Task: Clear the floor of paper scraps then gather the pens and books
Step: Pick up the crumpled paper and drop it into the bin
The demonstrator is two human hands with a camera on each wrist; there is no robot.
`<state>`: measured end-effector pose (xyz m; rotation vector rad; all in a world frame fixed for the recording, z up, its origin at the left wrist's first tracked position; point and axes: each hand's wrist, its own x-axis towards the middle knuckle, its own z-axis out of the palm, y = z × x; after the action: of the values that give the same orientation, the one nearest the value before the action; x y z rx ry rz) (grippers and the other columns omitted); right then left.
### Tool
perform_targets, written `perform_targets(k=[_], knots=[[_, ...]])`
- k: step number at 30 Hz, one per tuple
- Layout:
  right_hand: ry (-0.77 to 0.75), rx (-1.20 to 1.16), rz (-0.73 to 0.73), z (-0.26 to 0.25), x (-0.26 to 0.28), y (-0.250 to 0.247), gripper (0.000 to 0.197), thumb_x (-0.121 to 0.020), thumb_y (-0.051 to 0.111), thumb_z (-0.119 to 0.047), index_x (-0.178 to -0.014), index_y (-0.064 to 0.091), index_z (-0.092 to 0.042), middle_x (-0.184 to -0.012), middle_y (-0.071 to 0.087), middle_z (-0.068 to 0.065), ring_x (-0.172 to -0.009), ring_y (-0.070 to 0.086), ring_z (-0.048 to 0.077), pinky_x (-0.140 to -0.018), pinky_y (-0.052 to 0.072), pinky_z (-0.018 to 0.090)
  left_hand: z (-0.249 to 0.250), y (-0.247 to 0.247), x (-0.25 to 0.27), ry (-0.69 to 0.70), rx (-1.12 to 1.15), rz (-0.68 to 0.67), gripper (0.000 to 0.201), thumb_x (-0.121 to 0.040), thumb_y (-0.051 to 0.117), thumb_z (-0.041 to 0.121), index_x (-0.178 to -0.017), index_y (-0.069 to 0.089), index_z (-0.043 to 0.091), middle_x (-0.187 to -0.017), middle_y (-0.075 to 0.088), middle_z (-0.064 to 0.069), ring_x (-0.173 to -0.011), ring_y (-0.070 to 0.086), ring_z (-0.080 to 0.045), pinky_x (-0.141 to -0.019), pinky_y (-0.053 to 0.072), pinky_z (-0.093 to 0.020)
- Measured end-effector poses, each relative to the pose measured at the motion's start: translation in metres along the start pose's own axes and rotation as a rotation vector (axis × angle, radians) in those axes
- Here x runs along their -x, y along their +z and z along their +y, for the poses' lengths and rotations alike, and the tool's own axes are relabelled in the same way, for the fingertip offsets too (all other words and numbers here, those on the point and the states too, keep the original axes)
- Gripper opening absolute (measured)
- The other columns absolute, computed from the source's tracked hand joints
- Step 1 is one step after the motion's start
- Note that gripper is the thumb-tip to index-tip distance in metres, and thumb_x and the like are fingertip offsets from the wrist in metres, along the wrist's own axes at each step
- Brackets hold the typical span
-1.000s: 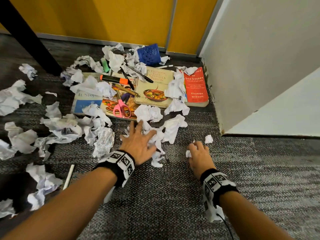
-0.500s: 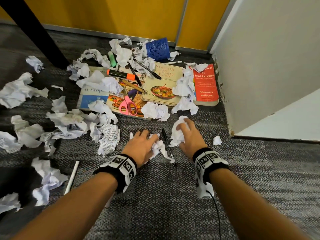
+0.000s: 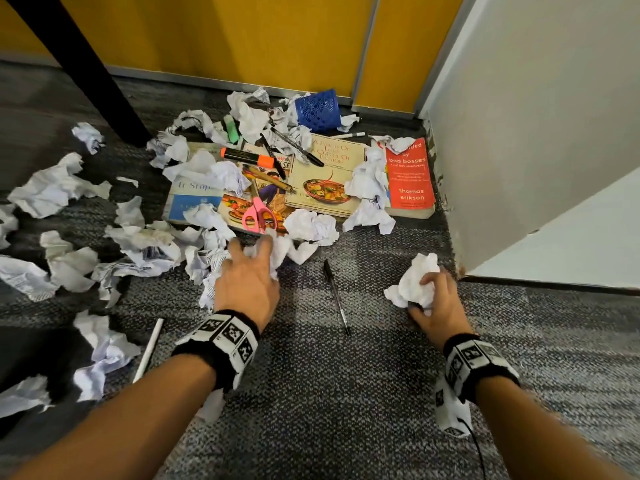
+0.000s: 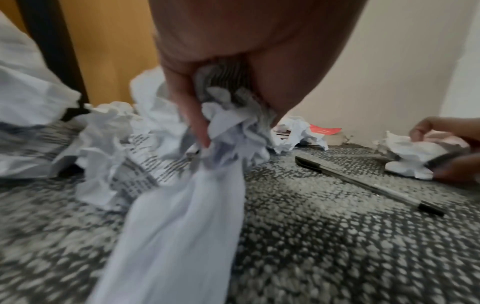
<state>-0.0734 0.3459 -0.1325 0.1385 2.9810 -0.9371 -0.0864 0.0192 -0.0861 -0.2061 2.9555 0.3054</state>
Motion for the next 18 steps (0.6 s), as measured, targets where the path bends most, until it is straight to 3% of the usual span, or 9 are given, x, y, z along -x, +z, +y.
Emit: perform_targets(k=[2, 5, 9, 13, 18], knots=[[-0.039, 0.012, -0.039, -0.004, 0.000, 0.008, 0.051, -0.065, 0.085, -0.011, -0.098, 0.046, -0.009, -0.111, 0.047, 0.011, -0.099, 0.046, 0.025, -0.086, 0.039, 0.030, -0.013, 0.008, -0.001, -0.148, -0.103, -0.166, 0.063, -0.091, 0.057, 0.031, -0.145, 0.027, 0.024, -0.148, 0.025, -0.030, -0.113, 0.058, -0.039, -0.085, 0.051, -0.040], [-0.085, 0.063, -0.038, -0.014, -0.002, 0.016, 0.051, -0.062, 0.084, -0.005, -0.090, 0.043, -0.016, -0.100, 0.043, 0.003, -0.089, 0.045, 0.023, -0.073, 0.028, 0.024, -0.022, 0.020, 0.000, -0.206, -0.159, -0.256, 0.048, -0.097, 0.048, 0.033, -0.140, 0.036, 0.015, -0.136, 0.042, -0.022, -0.118, 0.055, -0.031, -0.094, 0.049, -0.035], [-0.108, 0.054, -0.003, -0.034, 0.000, 0.022, 0.049, -0.061, 0.078, 0.006, -0.087, 0.043, -0.015, -0.096, 0.042, 0.002, -0.077, 0.043, 0.021, -0.067, 0.025, 0.023, -0.021, 0.009, 0.006, -0.056, -0.252, -0.282, 0.047, -0.093, 0.055, 0.028, -0.135, 0.039, 0.016, -0.129, 0.040, -0.017, -0.113, 0.057, -0.031, -0.090, 0.050, -0.036], [-0.190, -0.051, -0.032, -0.082, -0.002, 0.018, 0.045, -0.063, 0.078, 0.005, -0.087, 0.045, -0.014, -0.097, 0.048, 0.006, -0.083, 0.046, 0.023, -0.066, 0.023, 0.025, -0.030, -0.017, 0.026, 0.053, -0.137, -0.261, 0.046, -0.089, 0.057, 0.031, -0.133, 0.045, 0.024, -0.127, 0.044, -0.012, -0.109, 0.061, -0.036, -0.088, 0.051, -0.044], [-0.420, -0.264, -0.208, -0.181, -0.006, 0.014, 0.044, -0.063, 0.076, 0.003, -0.088, 0.046, -0.017, -0.097, 0.053, 0.005, -0.090, 0.049, 0.022, -0.075, 0.034, 0.028, -0.058, -0.084, 0.061, 0.207, -0.059, -0.184, 0.047, -0.089, 0.056, 0.039, -0.134, 0.044, 0.035, -0.130, 0.046, -0.006, -0.102, 0.063, -0.032, -0.081, 0.053, -0.040]])
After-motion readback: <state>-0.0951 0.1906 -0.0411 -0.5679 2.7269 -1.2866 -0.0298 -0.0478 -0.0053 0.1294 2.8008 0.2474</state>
